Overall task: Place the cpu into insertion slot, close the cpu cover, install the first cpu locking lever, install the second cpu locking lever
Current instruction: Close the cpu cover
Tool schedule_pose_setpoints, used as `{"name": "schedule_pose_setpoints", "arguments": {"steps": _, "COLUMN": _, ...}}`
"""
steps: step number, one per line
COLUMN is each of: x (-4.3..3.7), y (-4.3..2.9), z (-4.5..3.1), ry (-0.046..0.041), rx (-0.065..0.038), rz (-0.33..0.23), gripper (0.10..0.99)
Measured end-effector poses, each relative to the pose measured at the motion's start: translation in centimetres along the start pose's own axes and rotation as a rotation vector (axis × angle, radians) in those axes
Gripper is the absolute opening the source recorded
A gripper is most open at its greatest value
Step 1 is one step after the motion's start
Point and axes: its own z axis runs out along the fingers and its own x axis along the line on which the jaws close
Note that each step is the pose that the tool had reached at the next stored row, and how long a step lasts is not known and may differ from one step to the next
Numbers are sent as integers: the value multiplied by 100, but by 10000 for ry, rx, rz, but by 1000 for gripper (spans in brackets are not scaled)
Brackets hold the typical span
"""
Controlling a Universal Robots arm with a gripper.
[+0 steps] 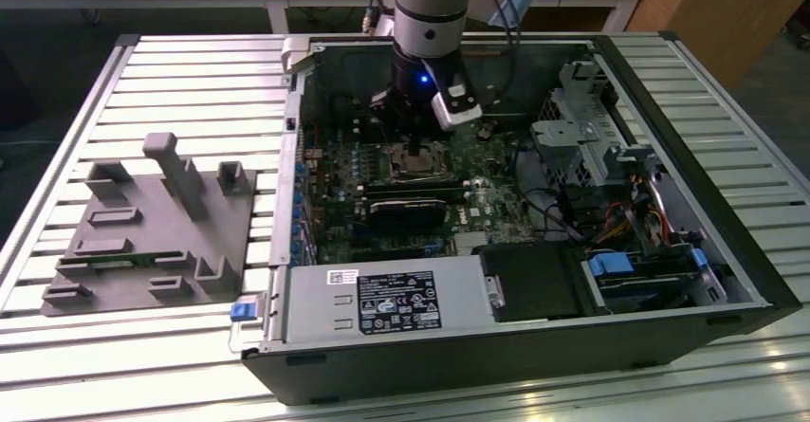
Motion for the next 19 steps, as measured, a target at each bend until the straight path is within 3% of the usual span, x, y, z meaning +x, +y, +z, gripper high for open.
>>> {"name": "schedule_pose_setpoints", "arguments": {"steps": 7, "x": 0, "y": 0, "z": 3, "ry": 25, "rx": 20, "rz": -1270, "gripper": 106}}
{"name": "schedule_pose_setpoints", "arguments": {"steps": 10, "x": 0, "y": 0, "z": 2, "ry": 30, "rx": 25, "rz": -1549, "gripper": 106}}
{"name": "schedule_pose_setpoints", "arguments": {"steps": 11, "x": 2, "y": 0, "z": 3, "ry": 10, "rx": 21, "rz": -1571, "gripper": 106}}
{"name": "schedule_pose_setpoints", "arguments": {"steps": 15, "x": 42, "y": -6, "z": 4, "ry": -206, "rx": 18, "rz": -1568, "gripper": 106}}
{"name": "schedule_pose_setpoints", "arguments": {"steps": 19, "x": 49, "y": -7, "z": 6, "ry": -244, "rx": 71, "rz": -1278, "gripper": 106}}
